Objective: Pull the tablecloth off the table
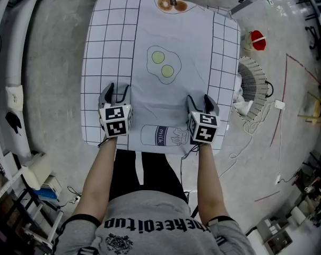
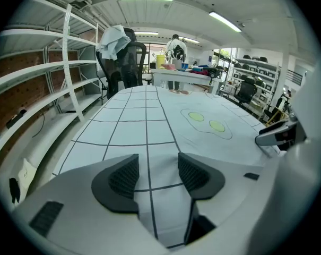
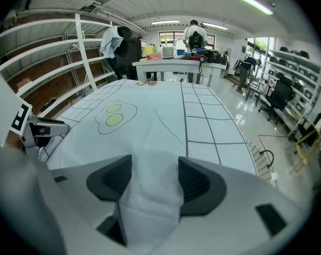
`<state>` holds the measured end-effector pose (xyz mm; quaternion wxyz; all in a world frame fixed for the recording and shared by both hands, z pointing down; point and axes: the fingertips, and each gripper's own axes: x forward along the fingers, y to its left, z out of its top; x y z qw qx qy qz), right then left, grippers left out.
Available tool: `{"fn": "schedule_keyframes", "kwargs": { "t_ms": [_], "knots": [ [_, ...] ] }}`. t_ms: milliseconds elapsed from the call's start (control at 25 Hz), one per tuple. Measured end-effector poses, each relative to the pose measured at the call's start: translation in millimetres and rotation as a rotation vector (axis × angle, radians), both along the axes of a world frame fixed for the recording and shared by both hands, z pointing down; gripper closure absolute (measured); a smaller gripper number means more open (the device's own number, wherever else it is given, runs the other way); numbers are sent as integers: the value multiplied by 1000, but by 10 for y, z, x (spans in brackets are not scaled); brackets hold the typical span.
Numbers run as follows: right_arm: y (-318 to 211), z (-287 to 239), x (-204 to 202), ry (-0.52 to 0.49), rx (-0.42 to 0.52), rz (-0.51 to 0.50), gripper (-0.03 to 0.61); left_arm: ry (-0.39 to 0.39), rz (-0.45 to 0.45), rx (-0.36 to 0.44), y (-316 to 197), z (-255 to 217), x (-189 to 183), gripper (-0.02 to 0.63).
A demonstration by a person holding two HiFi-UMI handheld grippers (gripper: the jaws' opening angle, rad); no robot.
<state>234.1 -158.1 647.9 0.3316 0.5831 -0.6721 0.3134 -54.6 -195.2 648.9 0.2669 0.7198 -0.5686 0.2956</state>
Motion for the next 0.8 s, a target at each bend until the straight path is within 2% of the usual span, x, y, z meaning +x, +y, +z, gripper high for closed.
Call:
{"fn": "schedule_keyframes", "kwargs": {
  "t_ms": [200, 360, 480, 640, 800],
  "knots": [
    [9, -12, -42, -1, -19, -13, 338, -1, -10, -7, 2, 2, 0, 379],
    [7, -19, -40, -12, -26, -13, 405, -2, -12, -27, 6, -5, 27, 405],
    [12, -26, -76, -34, -37, -5, 486, -5, -18, -53, 17, -3, 53, 454],
    [20, -1, -147, -64, -54, -6, 562, -10, -61, -83, 12, 8, 15, 598],
    [18, 2, -132, -125, -62, 36, 569, 25, -71, -124, 11, 21, 12, 600]
  ]
}}
